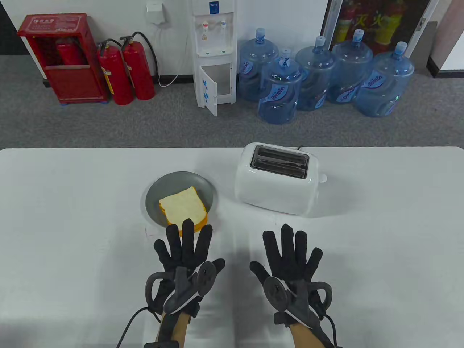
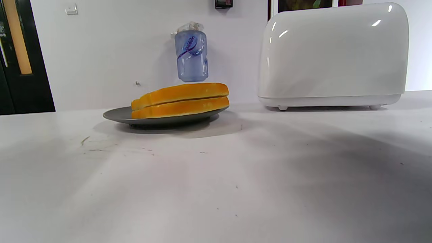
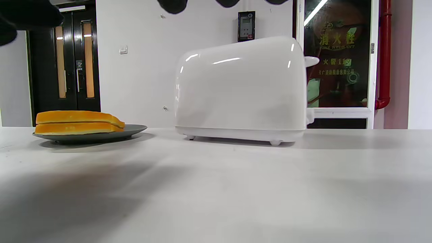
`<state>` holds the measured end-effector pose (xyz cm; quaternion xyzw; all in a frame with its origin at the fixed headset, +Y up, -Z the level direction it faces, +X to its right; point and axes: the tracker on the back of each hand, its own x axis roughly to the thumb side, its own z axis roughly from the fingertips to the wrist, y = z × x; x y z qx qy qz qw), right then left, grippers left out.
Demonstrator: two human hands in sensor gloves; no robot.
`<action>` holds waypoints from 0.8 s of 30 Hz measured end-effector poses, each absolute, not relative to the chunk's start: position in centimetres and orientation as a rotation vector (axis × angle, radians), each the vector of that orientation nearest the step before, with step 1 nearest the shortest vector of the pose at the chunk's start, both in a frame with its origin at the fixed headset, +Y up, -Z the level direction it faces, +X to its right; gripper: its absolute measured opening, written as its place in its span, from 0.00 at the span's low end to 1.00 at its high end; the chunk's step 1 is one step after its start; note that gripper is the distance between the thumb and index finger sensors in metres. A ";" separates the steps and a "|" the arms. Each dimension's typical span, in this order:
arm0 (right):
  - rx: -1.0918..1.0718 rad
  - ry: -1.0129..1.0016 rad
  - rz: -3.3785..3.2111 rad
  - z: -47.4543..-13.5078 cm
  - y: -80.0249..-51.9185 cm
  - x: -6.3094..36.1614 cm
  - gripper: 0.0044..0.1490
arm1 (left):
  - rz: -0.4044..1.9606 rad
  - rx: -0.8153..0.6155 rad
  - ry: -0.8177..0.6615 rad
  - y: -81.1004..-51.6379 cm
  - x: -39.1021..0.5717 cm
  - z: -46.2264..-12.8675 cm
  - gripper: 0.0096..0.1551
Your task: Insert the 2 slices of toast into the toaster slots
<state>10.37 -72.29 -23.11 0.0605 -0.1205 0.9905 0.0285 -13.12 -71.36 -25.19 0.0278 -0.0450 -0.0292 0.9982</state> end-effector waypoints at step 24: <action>0.149 -0.354 3.038 -23.3 -72.0 11.1 0.53 | -0.092 -0.030 -0.052 -72.2 -13.7 -25.6 0.50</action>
